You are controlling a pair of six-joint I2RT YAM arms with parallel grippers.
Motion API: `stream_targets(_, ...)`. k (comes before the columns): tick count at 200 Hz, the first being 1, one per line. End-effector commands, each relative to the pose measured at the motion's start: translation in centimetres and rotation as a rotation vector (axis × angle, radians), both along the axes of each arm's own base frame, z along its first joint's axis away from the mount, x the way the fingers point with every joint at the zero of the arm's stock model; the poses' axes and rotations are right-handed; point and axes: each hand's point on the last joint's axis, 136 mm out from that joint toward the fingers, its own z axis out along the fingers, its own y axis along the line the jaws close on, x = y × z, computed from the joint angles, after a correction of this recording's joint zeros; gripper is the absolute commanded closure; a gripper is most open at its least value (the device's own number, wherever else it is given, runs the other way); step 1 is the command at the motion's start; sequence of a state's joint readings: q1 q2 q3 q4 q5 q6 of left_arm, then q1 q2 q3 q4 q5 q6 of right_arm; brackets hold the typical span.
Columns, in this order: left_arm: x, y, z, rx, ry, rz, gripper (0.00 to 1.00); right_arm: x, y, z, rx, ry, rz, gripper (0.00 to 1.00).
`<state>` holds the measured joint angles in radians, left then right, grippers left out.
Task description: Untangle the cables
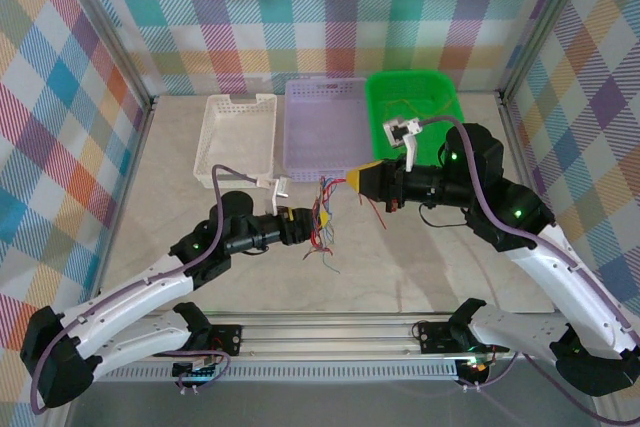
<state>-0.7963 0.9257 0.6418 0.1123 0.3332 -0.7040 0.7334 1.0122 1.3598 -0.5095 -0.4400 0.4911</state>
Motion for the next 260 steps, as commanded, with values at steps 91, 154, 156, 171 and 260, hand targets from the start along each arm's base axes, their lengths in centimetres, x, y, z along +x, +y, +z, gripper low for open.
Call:
stream_targets(91,-0.6,0.0,-0.3,-0.013,-0.009,-0.017,0.88,0.0,-0.7,0.1,0.011,-0.024,-0.036,1.0)
stream_targets(154,-0.9,0.8,-0.6,0.009,-0.02,-0.001,1.0,0.2,-0.8,-0.1,0.006,-0.022,-0.048,1.0)
stream_targets(156,-0.8,0.8,-0.6,0.009,-0.02,0.0,1.0,0.2,-0.8,-0.1,0.006,-0.021,-0.048,1.0)
stream_targets(171,-0.9,0.9,-0.7,0.013,-0.02,0.002,1.0,0.4,-1.0,-0.2,0.001,-0.023,-0.063,1.0)
stream_targets(260,-1.2,5.6,-2.7,0.232,-0.031,0.109,1.0,4.3,-9.2,-2.5,-0.228,-0.076,-0.546,1.0)
